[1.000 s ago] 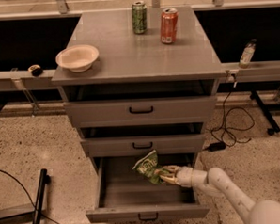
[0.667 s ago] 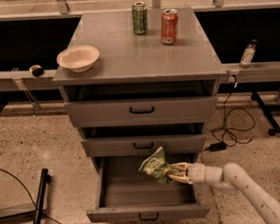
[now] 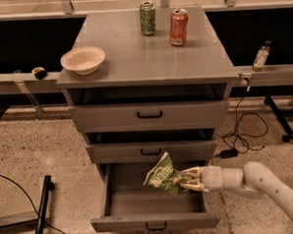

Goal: Pick green jalapeno chip bag from bottom drawer and place on counter

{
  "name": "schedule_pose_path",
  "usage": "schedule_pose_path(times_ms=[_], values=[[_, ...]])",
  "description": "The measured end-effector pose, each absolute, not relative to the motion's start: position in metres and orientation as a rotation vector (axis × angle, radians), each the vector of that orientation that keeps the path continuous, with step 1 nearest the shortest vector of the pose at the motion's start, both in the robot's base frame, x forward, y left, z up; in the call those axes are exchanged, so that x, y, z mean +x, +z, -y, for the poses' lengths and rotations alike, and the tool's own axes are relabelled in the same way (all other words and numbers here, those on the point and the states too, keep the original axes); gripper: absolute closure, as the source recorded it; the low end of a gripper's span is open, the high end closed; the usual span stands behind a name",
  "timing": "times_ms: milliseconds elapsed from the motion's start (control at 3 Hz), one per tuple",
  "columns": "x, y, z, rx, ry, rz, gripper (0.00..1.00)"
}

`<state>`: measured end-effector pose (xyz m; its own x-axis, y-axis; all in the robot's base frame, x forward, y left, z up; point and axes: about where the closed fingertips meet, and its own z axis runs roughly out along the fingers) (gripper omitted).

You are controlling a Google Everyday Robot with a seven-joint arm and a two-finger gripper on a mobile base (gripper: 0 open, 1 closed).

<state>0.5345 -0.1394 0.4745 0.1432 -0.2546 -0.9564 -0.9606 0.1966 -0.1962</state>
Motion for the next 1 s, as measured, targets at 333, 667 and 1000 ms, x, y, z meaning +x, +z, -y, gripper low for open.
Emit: schedule_pose_path(times_ms=[333,667,1000], values=[[0.542,0.498,0.151,-1.309,0.726,-1.338,1.0],[0.536,0.564,0.164,-1.362,0.56,-1.31,1.0],[0.535,0.646,0.166,-1.425,0.412,-1.308,1.0]])
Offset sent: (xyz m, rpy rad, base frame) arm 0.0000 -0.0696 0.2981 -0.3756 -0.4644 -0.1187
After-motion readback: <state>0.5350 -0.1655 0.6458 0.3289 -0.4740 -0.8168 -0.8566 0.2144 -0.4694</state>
